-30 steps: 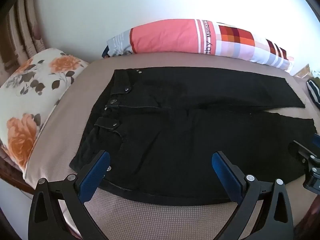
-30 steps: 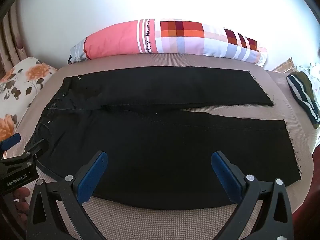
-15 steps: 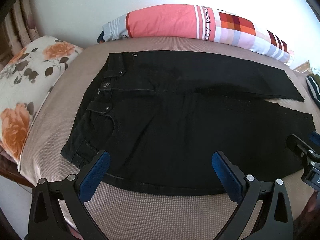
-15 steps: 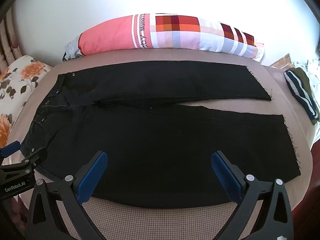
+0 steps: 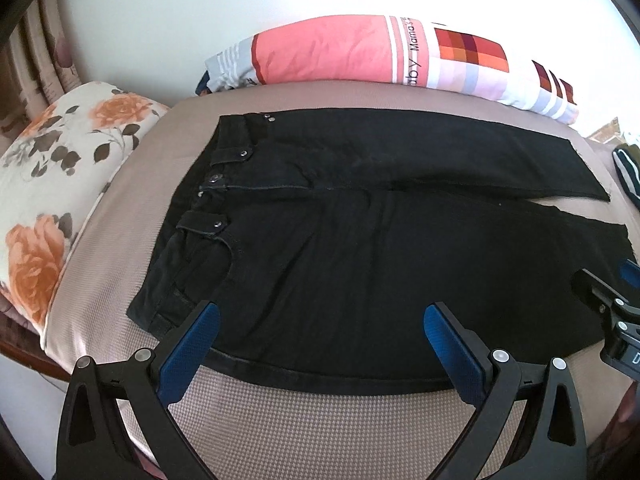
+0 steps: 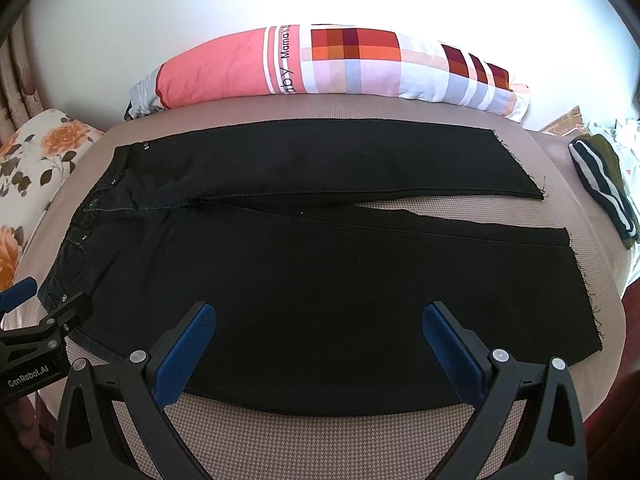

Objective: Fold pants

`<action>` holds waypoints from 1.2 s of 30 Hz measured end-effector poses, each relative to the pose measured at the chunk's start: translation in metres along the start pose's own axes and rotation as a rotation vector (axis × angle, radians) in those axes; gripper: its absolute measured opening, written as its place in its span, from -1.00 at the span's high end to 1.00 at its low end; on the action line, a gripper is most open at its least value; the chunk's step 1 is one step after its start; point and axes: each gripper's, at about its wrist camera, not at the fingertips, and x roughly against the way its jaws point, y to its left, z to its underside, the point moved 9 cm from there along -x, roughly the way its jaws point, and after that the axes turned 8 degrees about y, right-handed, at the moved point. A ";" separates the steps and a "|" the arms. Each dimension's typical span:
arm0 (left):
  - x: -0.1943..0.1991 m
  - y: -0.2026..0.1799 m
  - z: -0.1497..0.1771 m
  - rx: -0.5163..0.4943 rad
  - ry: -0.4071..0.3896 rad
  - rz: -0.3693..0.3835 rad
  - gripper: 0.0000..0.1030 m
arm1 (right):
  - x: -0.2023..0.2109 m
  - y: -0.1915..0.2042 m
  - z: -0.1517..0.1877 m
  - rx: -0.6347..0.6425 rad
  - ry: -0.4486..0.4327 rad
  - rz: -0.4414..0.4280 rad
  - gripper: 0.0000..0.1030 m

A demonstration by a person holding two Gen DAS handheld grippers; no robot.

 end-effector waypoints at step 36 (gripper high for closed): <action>0.011 0.003 -0.007 0.017 -0.059 -0.003 -0.97 | 0.009 -0.002 -0.005 0.000 -0.053 0.006 -1.00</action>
